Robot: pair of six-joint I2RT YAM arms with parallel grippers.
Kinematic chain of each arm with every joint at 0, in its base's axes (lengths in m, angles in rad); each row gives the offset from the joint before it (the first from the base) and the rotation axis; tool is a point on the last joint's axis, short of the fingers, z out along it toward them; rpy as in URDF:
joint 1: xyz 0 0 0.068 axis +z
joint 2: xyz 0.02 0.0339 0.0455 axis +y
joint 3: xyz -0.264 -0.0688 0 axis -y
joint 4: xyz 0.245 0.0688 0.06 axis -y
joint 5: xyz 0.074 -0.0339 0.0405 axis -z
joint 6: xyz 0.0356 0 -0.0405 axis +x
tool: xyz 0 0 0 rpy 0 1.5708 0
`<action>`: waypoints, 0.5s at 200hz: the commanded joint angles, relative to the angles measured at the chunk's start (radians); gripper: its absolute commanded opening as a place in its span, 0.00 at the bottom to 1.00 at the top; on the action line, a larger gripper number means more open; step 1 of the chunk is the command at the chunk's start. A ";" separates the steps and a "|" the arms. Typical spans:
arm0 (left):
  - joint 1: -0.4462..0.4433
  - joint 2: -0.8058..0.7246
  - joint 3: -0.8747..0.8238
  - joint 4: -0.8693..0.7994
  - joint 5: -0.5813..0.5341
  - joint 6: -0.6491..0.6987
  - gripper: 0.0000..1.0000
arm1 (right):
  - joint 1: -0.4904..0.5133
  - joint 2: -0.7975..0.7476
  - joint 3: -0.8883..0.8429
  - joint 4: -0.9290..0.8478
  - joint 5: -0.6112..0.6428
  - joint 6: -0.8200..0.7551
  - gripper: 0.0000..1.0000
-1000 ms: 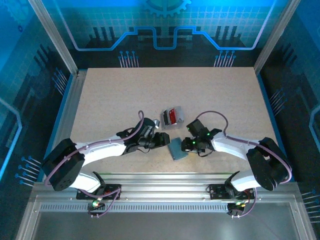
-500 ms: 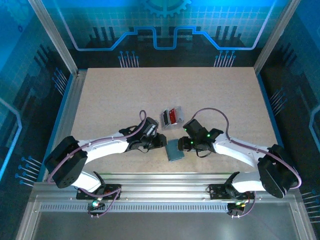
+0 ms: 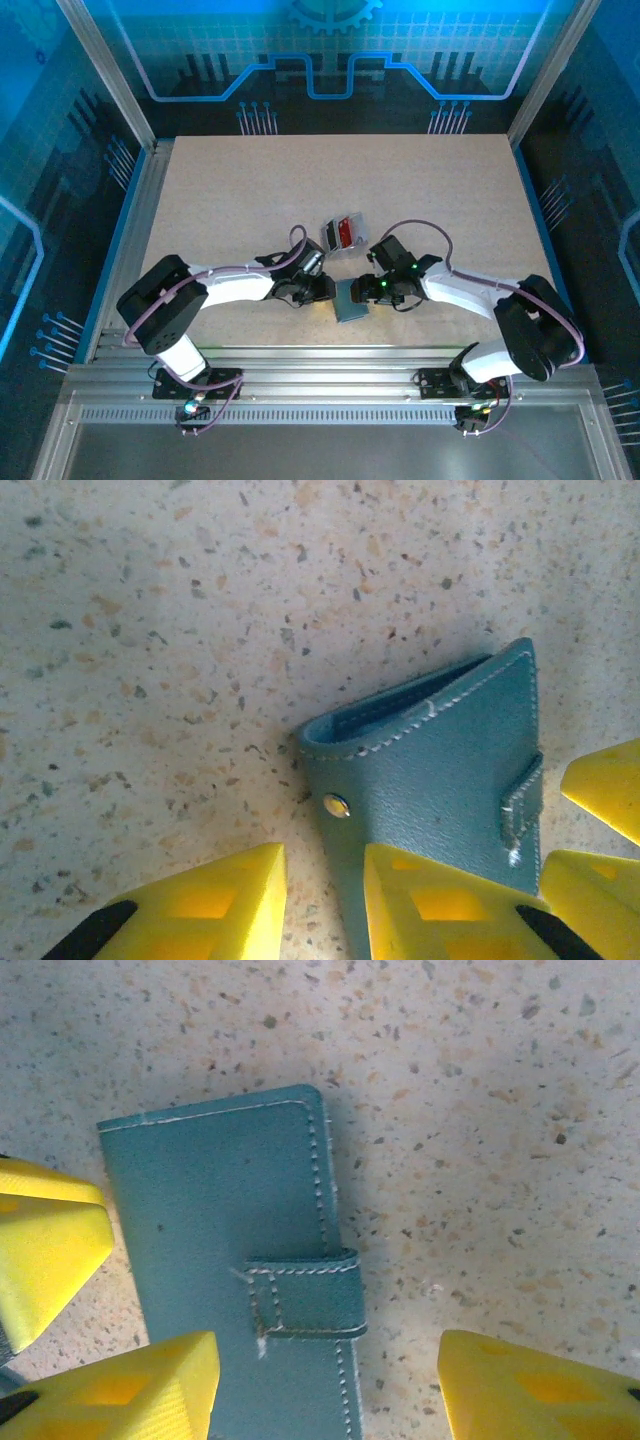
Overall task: Put the credit cards into the card holder
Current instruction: Turn over the card holder at the bottom-center of the table.
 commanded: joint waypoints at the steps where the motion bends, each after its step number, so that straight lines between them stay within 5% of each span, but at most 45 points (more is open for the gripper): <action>1: -0.007 0.034 0.015 0.000 0.003 0.015 0.27 | -0.014 0.043 -0.013 0.055 -0.078 -0.026 0.61; 43: -0.011 0.061 -0.013 0.010 -0.020 0.003 0.25 | -0.015 0.088 -0.006 0.146 -0.197 -0.026 0.57; 100: -0.023 0.098 -0.053 0.057 -0.026 -0.023 0.23 | -0.012 -0.004 0.006 0.144 -0.223 -0.026 0.36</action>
